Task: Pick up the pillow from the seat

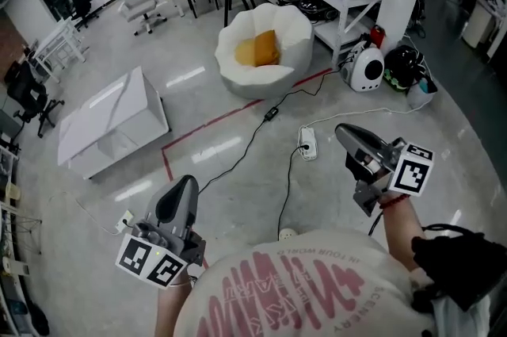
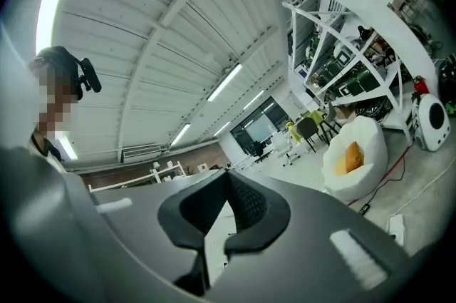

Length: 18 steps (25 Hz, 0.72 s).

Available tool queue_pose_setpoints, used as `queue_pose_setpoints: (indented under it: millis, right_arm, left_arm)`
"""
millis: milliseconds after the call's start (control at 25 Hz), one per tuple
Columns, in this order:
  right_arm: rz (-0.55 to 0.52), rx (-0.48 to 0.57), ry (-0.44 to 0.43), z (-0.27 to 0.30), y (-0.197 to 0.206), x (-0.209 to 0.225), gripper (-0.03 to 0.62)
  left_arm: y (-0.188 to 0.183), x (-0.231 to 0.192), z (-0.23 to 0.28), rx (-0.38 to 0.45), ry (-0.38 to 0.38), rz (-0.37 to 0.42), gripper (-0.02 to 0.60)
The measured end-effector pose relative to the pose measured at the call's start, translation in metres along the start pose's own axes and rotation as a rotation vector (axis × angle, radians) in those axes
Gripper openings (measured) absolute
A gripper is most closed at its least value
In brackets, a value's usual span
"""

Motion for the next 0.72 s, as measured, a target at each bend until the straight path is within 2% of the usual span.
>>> queue_pose_setpoints:
  millis: [160, 720]
  right_arm:
    - [-0.002, -0.046, -0.042, 0.023, -0.006, 0.025, 0.005]
    - [0.000, -0.059, 0.003, 0.049, -0.025, 0.087, 0.005]
  left_arm:
    - [0.002, -0.006, 0.030, 0.010, -0.034, 0.002, 0.014]
    - [0.018, -0.029, 0.080, -0.012, -0.049, 0.014, 0.014]
Point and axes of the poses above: the fingertips, and each gripper's own axes: z forward along the fingers, x to its right, y out of its underside, the point moved 10 cm from there along -z, backward along the fingers
